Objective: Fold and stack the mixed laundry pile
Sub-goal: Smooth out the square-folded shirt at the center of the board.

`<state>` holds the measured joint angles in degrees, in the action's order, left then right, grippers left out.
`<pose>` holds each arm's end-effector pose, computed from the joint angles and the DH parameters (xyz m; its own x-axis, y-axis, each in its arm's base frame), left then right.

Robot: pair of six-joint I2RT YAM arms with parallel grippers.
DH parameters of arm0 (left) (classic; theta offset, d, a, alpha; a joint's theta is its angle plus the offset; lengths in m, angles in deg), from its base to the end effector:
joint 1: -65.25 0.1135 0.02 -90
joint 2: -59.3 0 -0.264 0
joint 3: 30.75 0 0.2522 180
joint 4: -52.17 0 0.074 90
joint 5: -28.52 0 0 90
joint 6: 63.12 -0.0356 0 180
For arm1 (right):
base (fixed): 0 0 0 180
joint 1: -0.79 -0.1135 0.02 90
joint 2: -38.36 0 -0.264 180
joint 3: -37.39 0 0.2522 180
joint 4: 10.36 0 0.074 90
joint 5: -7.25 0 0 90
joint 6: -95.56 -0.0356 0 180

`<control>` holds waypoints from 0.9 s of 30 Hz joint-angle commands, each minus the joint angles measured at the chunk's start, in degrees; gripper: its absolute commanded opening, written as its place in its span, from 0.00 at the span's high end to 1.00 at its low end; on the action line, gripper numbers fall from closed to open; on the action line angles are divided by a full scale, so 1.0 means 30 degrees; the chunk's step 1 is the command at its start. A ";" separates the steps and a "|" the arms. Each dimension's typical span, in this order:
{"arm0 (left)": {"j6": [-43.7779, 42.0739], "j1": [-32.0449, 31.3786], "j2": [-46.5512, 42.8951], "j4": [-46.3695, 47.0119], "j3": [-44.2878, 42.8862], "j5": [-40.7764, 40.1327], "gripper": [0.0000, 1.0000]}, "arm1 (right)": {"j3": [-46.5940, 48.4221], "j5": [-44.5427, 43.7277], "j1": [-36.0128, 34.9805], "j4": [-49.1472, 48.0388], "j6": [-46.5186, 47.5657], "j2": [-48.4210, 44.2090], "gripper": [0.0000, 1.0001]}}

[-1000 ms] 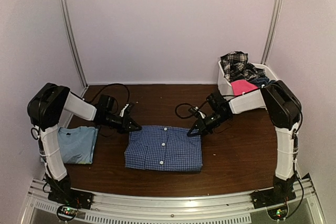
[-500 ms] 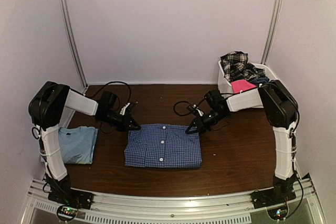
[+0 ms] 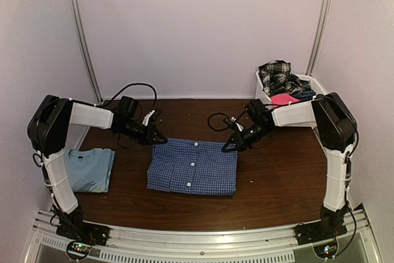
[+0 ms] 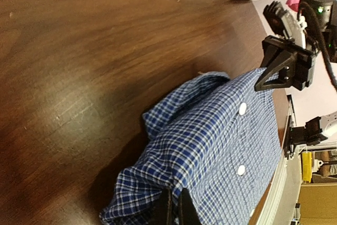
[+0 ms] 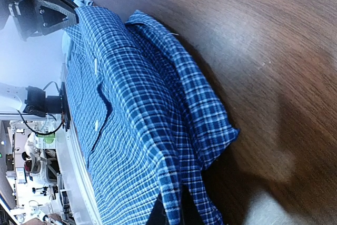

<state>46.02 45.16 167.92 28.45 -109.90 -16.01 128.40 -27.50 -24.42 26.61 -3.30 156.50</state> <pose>0.3511 -0.1554 0.1604 -0.9209 0.0920 -0.3789 0.3600 0.5738 -0.7357 0.3586 0.2012 0.1465 -0.8916 -0.3227 -0.3178 -0.4354 0.4175 0.7976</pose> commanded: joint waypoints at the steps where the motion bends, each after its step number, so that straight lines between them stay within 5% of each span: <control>1: -0.0079 0.0237 0.1567 0.0556 -0.0414 -0.1736 1.00 | 0.0216 -0.1715 0.0542 0.0486 0.0526 0.1382 0.93; 4: 0.0235 0.0242 0.2330 0.0666 -0.1049 -0.1953 0.98 | 0.1123 -0.2192 0.0542 0.0618 0.0376 0.1998 0.87; 9: 0.0330 0.0352 0.1130 0.0439 -0.1697 -0.3001 0.70 | 0.2751 -0.4005 0.0596 0.1868 0.0034 0.0327 0.47; 14: -0.1606 0.0371 -0.2711 -0.1843 -0.2741 -0.6023 0.33 | 0.3592 -0.6679 0.0669 0.2125 -0.0337 -0.4126 0.13; 16: -0.2329 0.0371 -0.4498 -0.2183 -0.2893 -0.7213 0.05 | 0.3788 -0.7496 0.0692 0.1997 -0.0286 -0.5734 0.04; 23: -0.0401 0.0442 -0.8406 -0.0970 -0.2472 -1.1421 0.02 | 0.2956 -0.8116 0.0725 -0.1119 -0.1360 -0.9046 0.00; 27: -0.1443 0.0528 -0.7601 -0.2455 -0.3141 -0.5632 0.02 | 0.0417 -0.2314 0.1306 -0.4962 -0.6115 -0.8828 0.00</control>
<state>42.87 46.36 141.19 24.85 -118.46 -43.14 136.60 -47.52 -22.17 21.36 -8.51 126.17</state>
